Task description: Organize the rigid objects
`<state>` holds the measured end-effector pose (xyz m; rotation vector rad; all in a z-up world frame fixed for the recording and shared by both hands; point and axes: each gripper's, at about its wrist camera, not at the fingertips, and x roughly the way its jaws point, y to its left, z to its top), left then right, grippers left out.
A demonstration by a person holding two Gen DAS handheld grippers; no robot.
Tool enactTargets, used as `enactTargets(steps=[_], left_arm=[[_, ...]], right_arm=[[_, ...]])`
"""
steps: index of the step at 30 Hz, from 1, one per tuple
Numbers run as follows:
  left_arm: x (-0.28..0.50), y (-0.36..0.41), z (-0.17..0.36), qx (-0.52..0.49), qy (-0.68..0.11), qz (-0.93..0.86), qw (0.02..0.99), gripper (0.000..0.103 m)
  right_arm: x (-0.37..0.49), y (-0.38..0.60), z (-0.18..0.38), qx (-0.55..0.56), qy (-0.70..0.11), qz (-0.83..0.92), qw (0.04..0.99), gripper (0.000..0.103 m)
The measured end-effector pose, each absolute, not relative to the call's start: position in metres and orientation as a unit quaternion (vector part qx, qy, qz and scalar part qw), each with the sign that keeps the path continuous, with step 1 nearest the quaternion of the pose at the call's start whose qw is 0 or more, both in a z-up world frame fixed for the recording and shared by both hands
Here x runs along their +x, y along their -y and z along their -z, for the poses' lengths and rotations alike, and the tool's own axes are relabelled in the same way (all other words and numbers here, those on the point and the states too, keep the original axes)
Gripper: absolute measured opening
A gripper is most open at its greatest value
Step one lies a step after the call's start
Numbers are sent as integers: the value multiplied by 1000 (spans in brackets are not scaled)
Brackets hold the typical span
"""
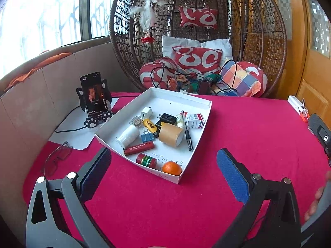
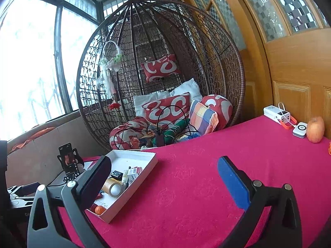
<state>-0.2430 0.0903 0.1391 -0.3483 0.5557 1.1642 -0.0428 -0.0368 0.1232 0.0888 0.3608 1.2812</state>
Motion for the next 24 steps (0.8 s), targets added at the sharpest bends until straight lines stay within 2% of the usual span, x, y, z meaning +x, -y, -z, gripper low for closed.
enactTargets(steps=[24], left_arm=[[-239, -94, -135, -161, -263, -527, 792, 103]], right_arm=[[-39, 27, -119, 22, -186, -599, 779, 103]])
